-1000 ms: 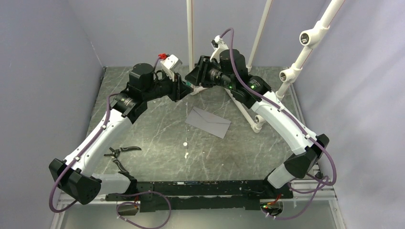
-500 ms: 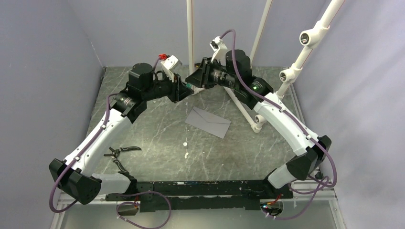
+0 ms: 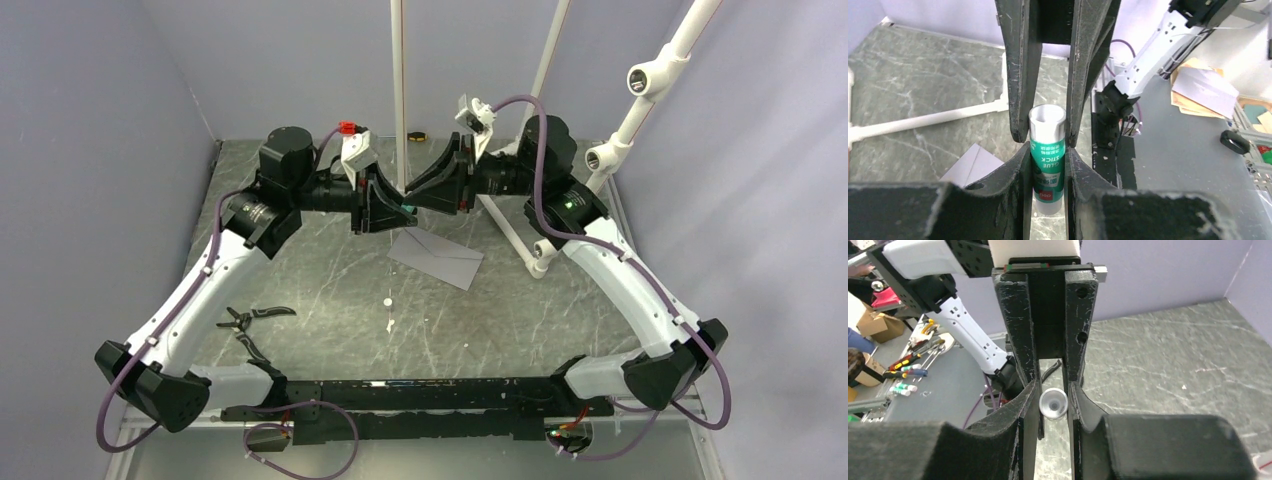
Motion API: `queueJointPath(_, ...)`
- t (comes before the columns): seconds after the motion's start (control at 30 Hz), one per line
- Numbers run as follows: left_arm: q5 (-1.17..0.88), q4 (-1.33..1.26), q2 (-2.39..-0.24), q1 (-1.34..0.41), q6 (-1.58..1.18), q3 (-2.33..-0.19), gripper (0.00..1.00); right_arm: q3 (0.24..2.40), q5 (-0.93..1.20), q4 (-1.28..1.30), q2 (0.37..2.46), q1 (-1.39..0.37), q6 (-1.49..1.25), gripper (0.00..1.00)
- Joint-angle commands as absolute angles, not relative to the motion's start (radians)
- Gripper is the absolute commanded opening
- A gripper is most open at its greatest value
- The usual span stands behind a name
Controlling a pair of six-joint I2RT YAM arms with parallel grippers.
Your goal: Place the letter into the envelope and seal it
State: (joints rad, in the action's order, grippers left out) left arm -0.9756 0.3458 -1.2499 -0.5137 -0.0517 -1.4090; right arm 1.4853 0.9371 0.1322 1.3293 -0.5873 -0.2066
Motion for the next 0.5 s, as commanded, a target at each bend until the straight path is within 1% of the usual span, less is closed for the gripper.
queueJointPath(0.0, -1.093, 0.235, -1.222, -0.509, -0.099, -1.430, 0.02, 1.491, 0.927, 0.049, 1.310, -0.582, -0.275, 0.28)
queueJointPath(0.03, -1.064, 0.228, -1.220, -0.509, -0.098, -1.424, 0.02, 1.486, 0.827, 0.048, 1.307, -0.583, -0.331, 0.45)
queueJointPath(0.07, -1.007, 0.223, -1.217, -0.509, -0.099, -1.418, 0.02, 1.485, 0.716, 0.061, 1.304, -0.583, -0.380, 0.57)
queueJointPath(0.1, -0.942, 0.214, -1.212, -0.509, -0.099, -1.403, 0.02, 1.490, 0.588, 0.099, 1.303, -0.585, -0.428, 0.64)
queueJointPath(0.2, -0.729, 0.189, -1.203, -0.509, -0.107, -1.374, 0.02, 1.452, 0.208, 0.145, 1.274, -0.601, -0.623, 0.68)
queueJointPath(0.27, -0.658, 0.186, -1.212, -0.509, -0.110, -1.371, 0.02, 1.439, 0.097, 0.146, 1.267, -0.629, -0.638, 0.69)
queueJointPath(0.37, -0.599, 0.238, -1.253, -0.509, -0.112, -1.409, 0.02, 1.489, 0.044, 0.160, 1.300, -0.676, -0.614, 0.71)
queueJointPath(0.47, -0.571, 0.289, -1.290, -0.509, -0.111, -1.444, 0.03, 1.562, 0.044, 0.199, 1.357, -0.702, -0.601, 0.72)
